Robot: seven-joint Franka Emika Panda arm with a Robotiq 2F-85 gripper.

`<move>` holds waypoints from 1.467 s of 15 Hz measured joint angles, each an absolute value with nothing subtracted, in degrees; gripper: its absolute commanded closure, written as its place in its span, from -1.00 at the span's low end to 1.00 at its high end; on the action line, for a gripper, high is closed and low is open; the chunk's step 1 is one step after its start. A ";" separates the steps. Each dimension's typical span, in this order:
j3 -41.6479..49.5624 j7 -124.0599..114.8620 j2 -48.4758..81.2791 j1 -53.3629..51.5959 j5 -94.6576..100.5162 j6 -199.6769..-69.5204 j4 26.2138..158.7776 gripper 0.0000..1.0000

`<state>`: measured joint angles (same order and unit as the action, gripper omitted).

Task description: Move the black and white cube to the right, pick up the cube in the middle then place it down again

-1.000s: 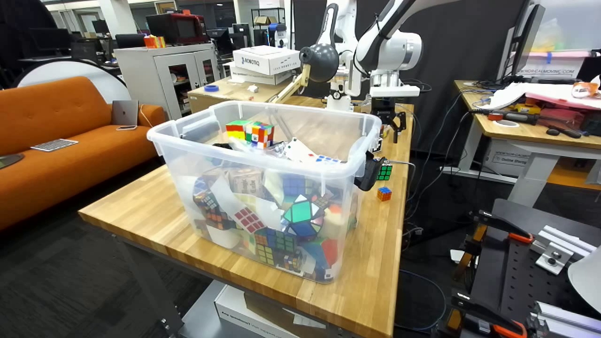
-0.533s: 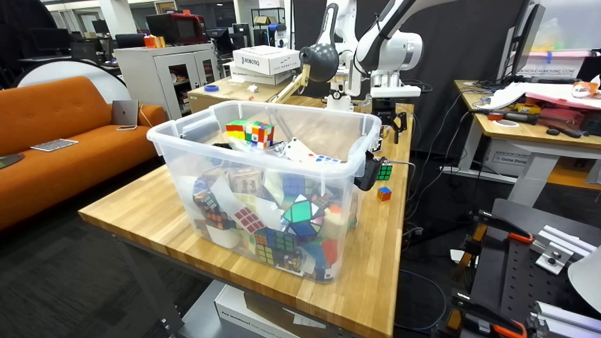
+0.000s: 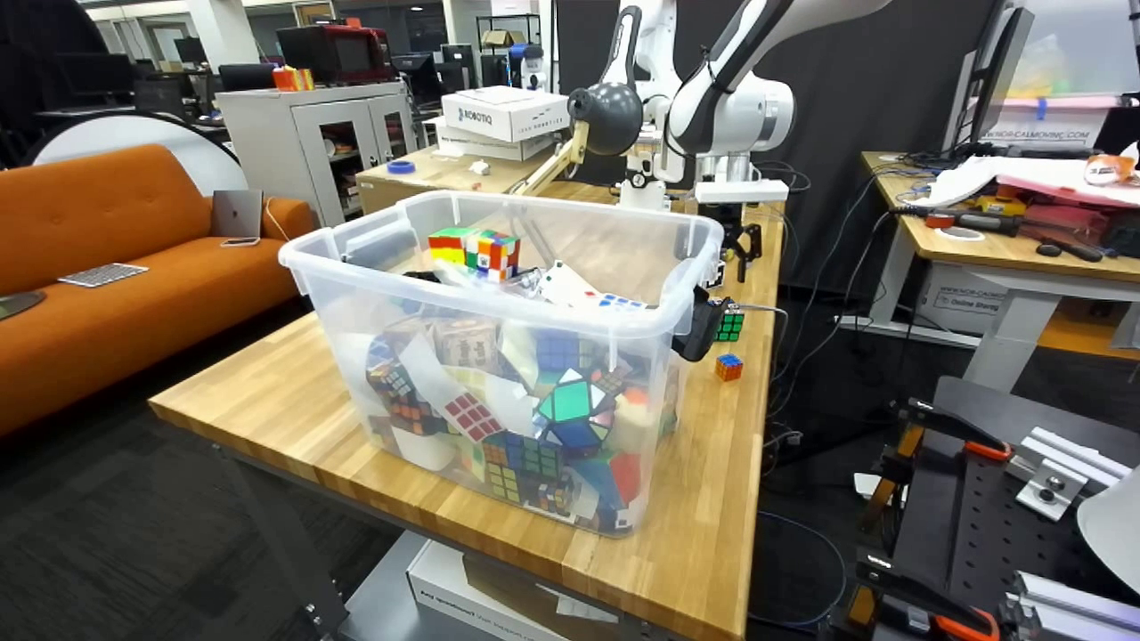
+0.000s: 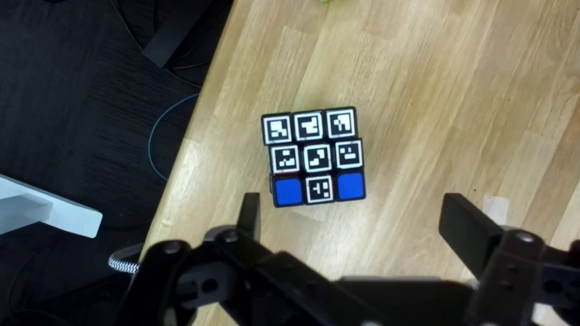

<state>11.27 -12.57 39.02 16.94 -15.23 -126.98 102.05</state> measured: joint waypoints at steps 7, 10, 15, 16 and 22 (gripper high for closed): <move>11.22 -12.29 40.39 15.58 -13.94 -130.94 105.45 -1.00; 11.88 -12.29 40.39 15.59 -12.74 -131.54 105.81 -1.00; 11.95 -12.21 41.21 15.59 -12.59 -131.90 105.70 -1.00; 11.79 -12.19 41.50 15.59 -12.59 -131.90 105.59 -1.00; 11.40 -12.18 44.08 15.27 -12.53 -131.89 103.03 -0.95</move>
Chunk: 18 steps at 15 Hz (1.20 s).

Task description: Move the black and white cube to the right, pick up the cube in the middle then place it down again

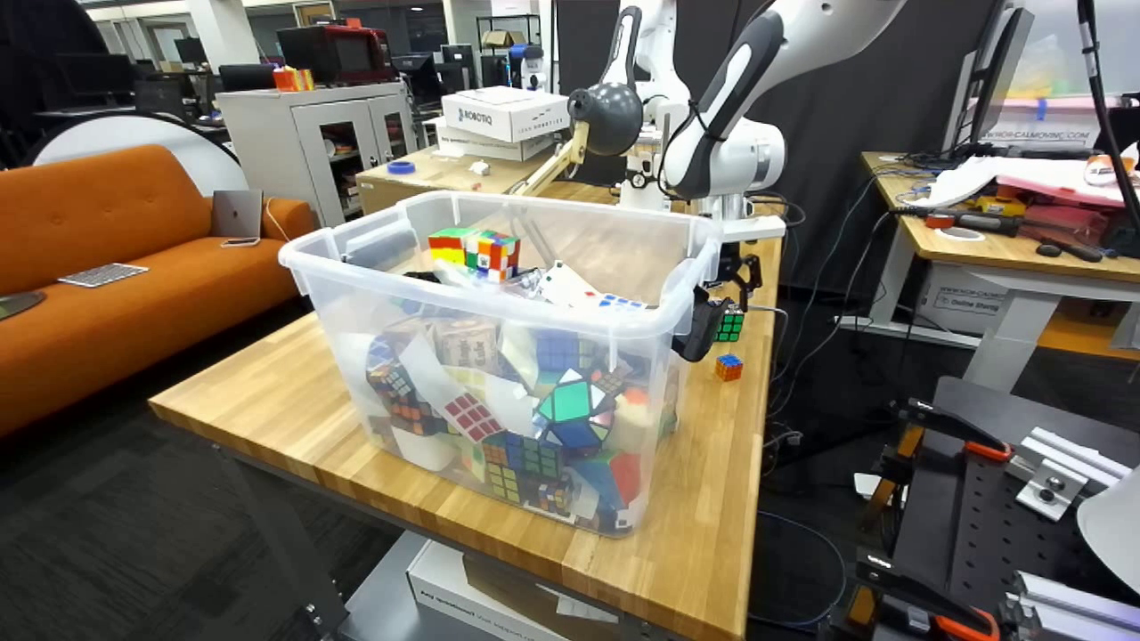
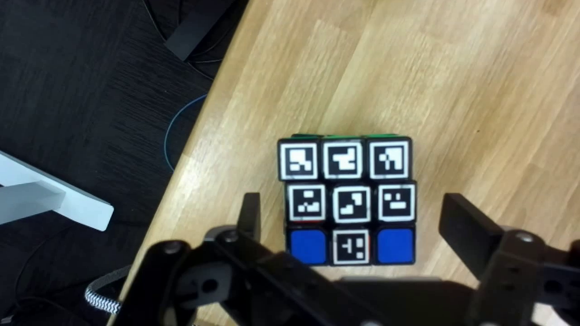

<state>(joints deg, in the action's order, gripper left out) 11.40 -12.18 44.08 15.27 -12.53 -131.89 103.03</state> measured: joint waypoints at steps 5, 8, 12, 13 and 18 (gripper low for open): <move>11.39 -12.18 45.78 15.13 -11.50 -131.84 101.13 -0.10; 11.39 -12.17 46.05 15.13 -11.41 -131.84 100.55 0.26; 11.40 -12.17 46.24 15.13 -11.41 -131.83 100.18 0.26; 11.40 -12.17 46.28 15.13 -11.41 -131.82 100.10 0.26; 11.44 -12.17 46.43 15.15 -11.35 -131.81 99.77 0.26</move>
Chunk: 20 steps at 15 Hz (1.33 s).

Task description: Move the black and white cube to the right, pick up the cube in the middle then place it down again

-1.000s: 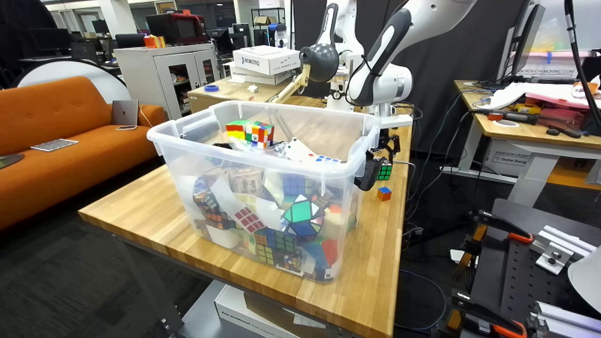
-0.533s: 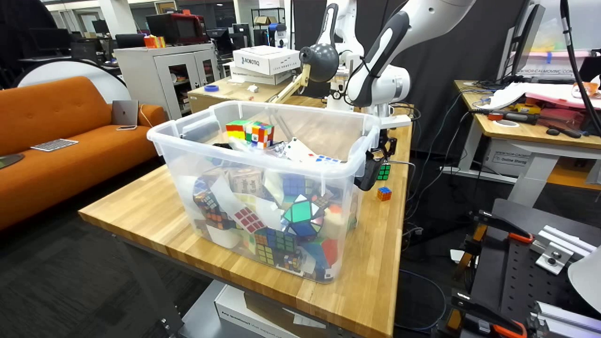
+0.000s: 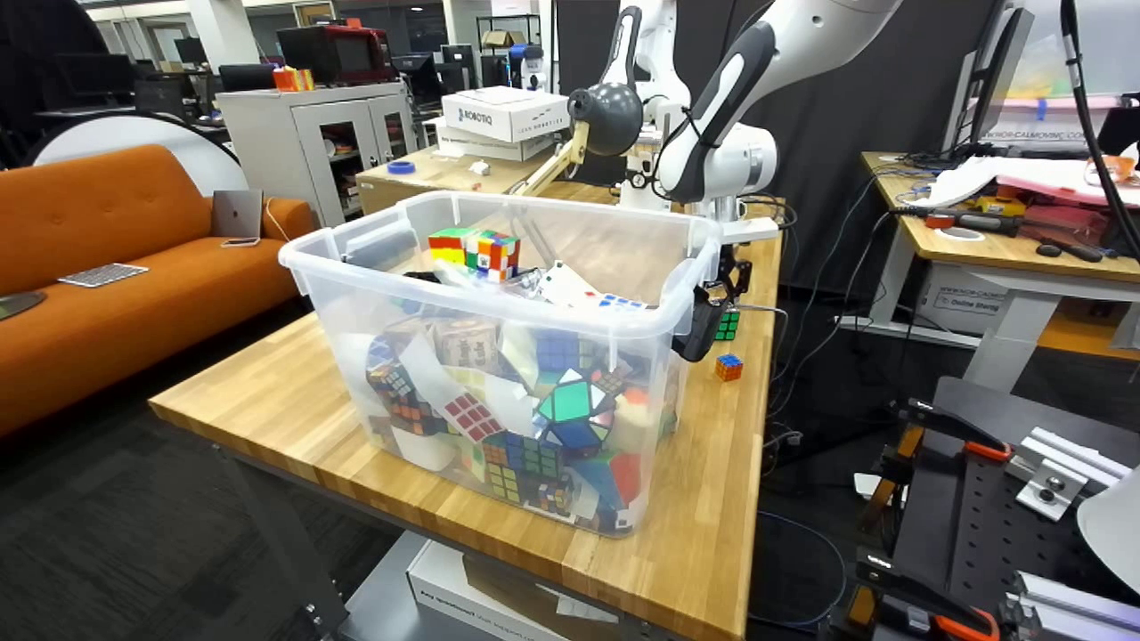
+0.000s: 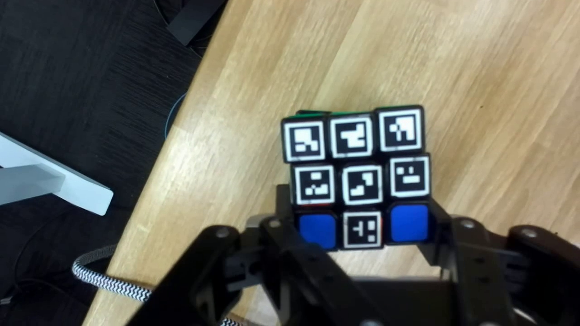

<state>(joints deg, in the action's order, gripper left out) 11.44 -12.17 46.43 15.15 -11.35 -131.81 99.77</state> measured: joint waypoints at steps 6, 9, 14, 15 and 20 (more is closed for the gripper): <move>11.60 -12.17 46.22 15.44 -11.51 -130.86 97.46 0.26; 11.45 -12.17 45.79 15.46 -11.68 -129.63 95.46 0.26; 11.35 -12.17 45.45 15.52 -11.74 -128.20 93.25 0.26; 11.35 -12.17 45.45 15.56 -11.74 -128.08 93.11 0.26; 11.35 -12.17 45.62 15.76 -11.73 -127.60 93.07 0.26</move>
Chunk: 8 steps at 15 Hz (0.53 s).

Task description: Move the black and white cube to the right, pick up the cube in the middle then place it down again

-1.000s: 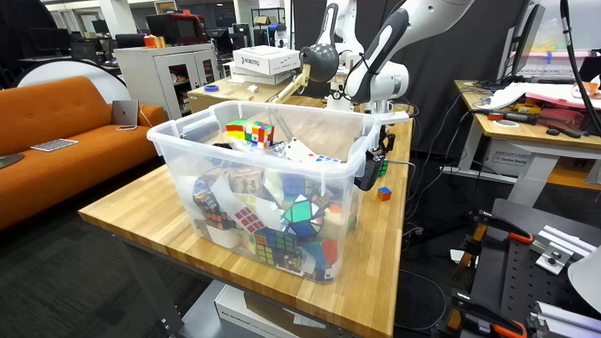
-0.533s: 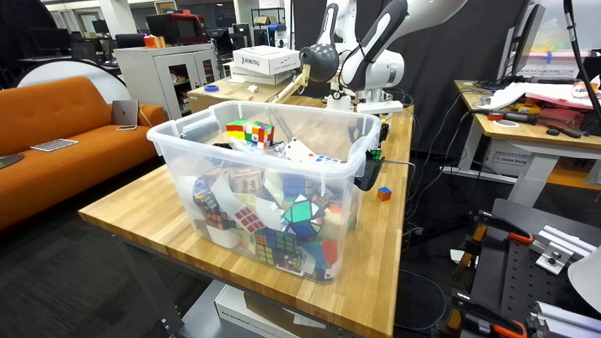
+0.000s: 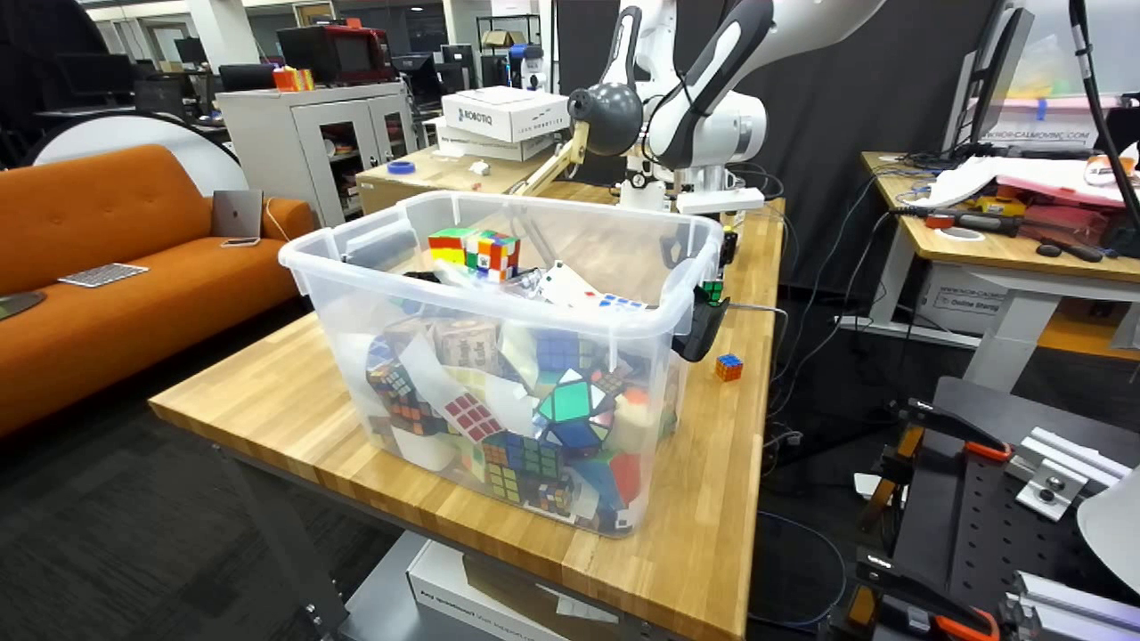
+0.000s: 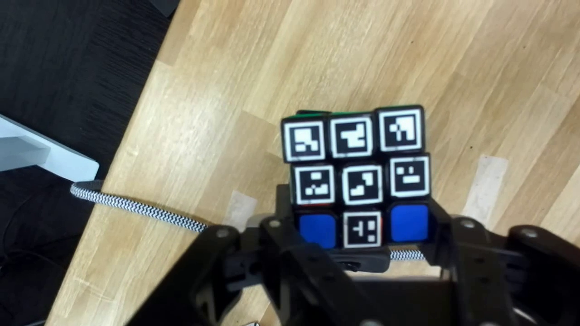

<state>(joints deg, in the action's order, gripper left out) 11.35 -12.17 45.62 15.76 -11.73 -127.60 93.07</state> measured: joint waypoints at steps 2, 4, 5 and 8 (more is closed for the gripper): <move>11.35 -12.17 46.30 15.93 -11.72 -127.35 93.16 0.26; 11.36 -12.17 47.64 16.12 -11.69 -127.07 93.18 0.26; 11.38 -12.17 48.38 16.18 -11.67 -126.97 93.13 0.26; 11.38 -12.17 49.97 16.19 -11.64 -125.84 92.70 0.26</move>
<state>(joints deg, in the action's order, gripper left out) 11.38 -12.17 49.97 16.19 -11.64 -125.84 92.70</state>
